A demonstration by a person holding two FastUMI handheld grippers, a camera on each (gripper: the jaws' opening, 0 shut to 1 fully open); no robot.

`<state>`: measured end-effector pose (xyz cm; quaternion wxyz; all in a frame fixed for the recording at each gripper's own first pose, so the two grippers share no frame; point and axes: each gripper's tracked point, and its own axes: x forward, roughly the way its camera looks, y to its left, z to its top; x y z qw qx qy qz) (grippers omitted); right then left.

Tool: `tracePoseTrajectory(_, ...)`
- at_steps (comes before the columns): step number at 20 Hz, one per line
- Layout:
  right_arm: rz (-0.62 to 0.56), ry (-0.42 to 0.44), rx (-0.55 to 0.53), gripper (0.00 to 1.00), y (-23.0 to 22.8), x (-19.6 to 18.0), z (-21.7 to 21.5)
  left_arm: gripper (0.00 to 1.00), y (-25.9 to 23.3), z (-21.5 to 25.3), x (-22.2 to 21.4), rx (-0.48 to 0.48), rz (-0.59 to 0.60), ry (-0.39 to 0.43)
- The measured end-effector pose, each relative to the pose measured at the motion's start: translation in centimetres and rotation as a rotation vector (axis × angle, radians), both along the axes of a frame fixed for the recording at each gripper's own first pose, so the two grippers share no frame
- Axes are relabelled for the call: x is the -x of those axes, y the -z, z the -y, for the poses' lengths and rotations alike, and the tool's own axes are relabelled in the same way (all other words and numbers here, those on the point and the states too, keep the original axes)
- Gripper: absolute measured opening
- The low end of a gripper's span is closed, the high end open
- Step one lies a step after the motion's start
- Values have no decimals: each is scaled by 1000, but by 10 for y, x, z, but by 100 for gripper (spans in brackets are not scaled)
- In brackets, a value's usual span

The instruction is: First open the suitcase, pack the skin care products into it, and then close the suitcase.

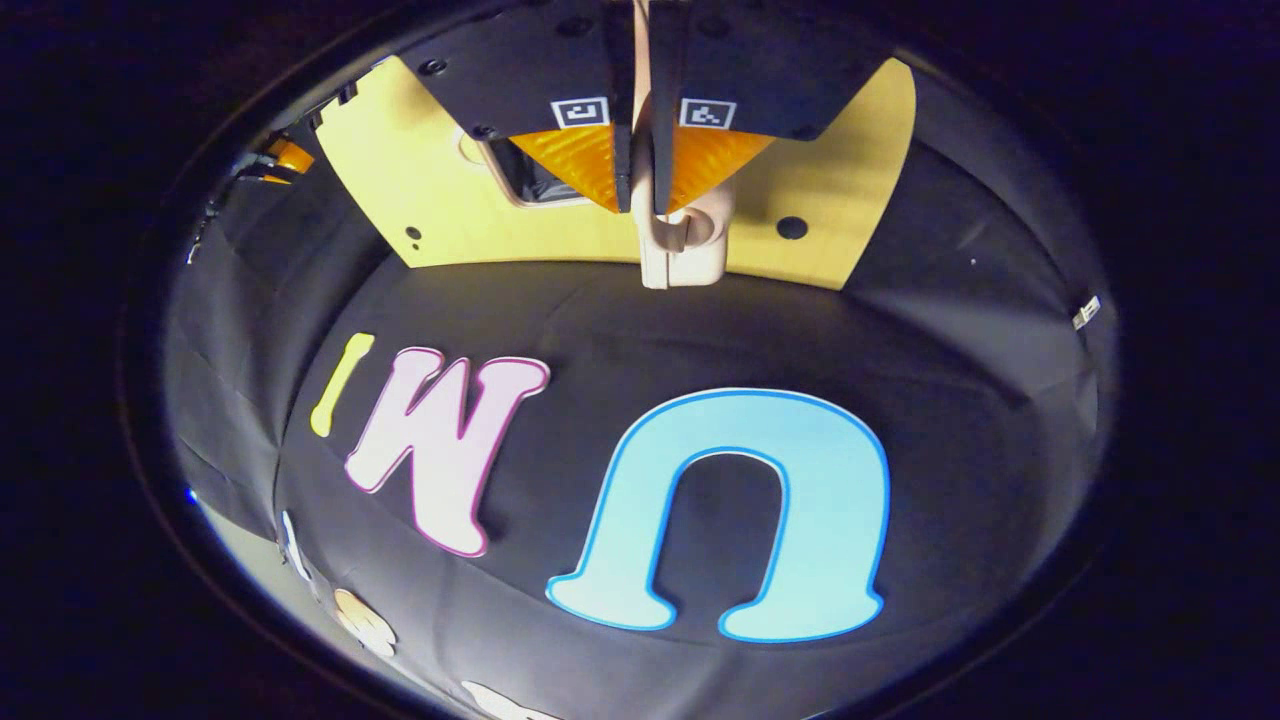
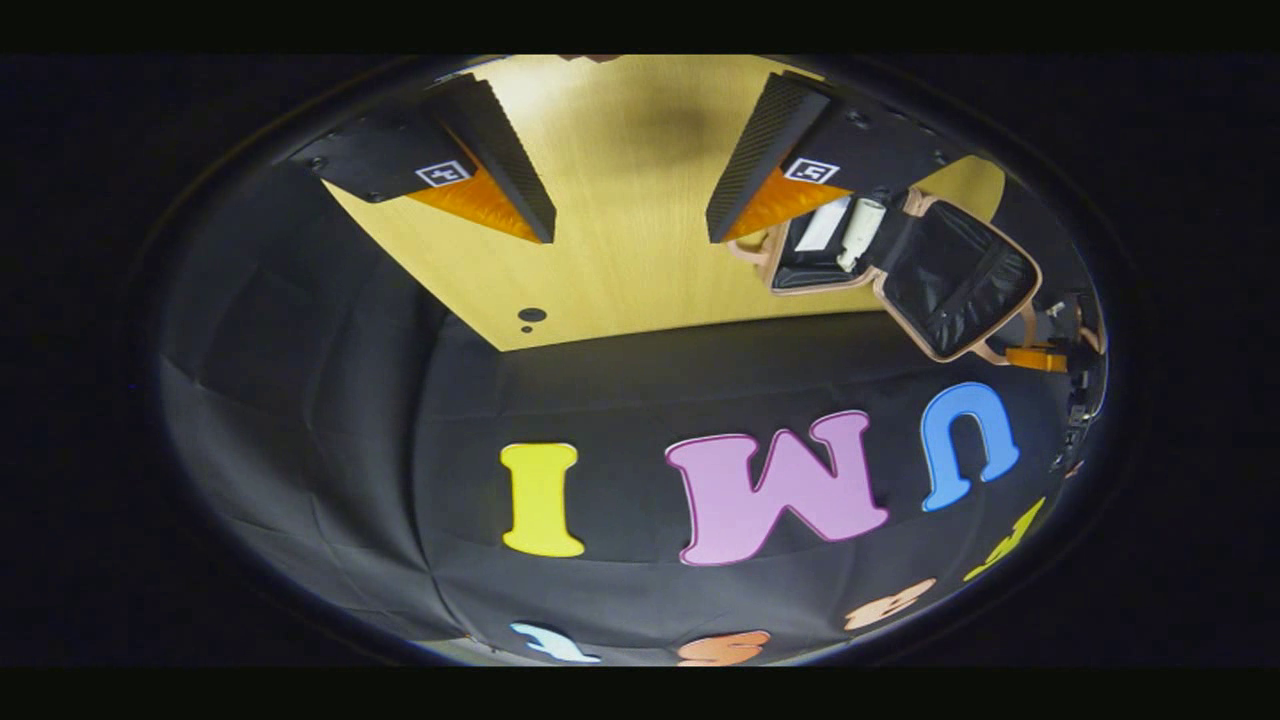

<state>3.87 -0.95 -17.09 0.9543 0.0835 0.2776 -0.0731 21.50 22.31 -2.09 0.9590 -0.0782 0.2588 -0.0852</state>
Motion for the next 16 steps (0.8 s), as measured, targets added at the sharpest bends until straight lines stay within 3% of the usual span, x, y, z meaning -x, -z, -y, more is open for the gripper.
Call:
tracePoseTrajectory(8, 11, 65, 30, 97, -3, 24, 43, 11, 23, 165, -2, 157, -10, 148)
tracePoseTrajectory(11, 13, 74, 40, 97, -3, 30, 52, 11, 63, 215, -3, 154, -11, 195)
tracePoseTrajectory(16, 20, 72, 21, 97, -2, 27, 62, 11, 150, 281, -7, 128, -98, 195)
